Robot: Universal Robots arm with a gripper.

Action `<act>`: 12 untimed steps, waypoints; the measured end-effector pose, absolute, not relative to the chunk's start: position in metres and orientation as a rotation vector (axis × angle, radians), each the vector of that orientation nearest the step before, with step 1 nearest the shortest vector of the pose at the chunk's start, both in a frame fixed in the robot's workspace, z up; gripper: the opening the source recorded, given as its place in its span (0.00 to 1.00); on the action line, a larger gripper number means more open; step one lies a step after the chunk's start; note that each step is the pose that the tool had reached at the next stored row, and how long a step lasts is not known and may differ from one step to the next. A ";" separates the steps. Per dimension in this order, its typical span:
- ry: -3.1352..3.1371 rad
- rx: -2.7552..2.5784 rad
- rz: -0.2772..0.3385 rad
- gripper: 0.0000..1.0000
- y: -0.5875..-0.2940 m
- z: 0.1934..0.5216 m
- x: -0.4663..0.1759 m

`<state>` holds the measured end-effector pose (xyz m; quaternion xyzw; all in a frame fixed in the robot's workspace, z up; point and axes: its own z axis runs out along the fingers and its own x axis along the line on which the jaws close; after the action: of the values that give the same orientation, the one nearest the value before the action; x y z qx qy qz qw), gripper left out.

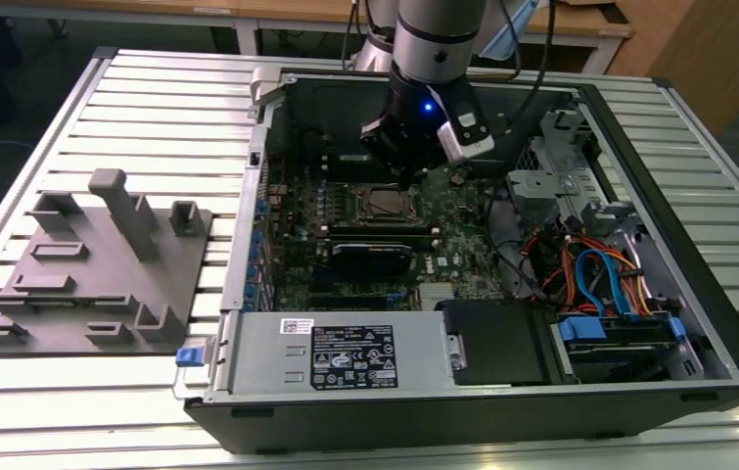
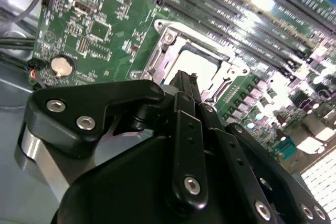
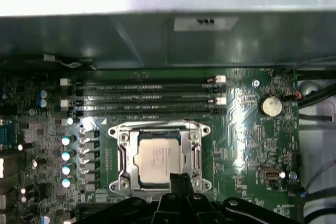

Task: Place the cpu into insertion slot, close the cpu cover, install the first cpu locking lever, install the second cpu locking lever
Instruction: 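Install the second cpu locking lever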

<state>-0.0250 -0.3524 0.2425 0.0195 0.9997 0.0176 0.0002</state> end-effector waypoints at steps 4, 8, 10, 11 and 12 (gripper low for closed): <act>3.140 0.061 0.055 0.10 -0.362 0.242 -0.025; 3.145 0.061 0.056 0.10 -0.369 0.242 -0.025; 3.145 0.062 0.056 0.10 -0.369 0.242 -0.025; 3.145 0.062 0.056 0.10 -0.369 0.242 -0.025; 3.145 0.062 0.056 0.10 -0.369 0.242 -0.025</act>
<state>-0.0250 -0.3693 0.2422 0.0196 0.9996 0.0177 -0.0024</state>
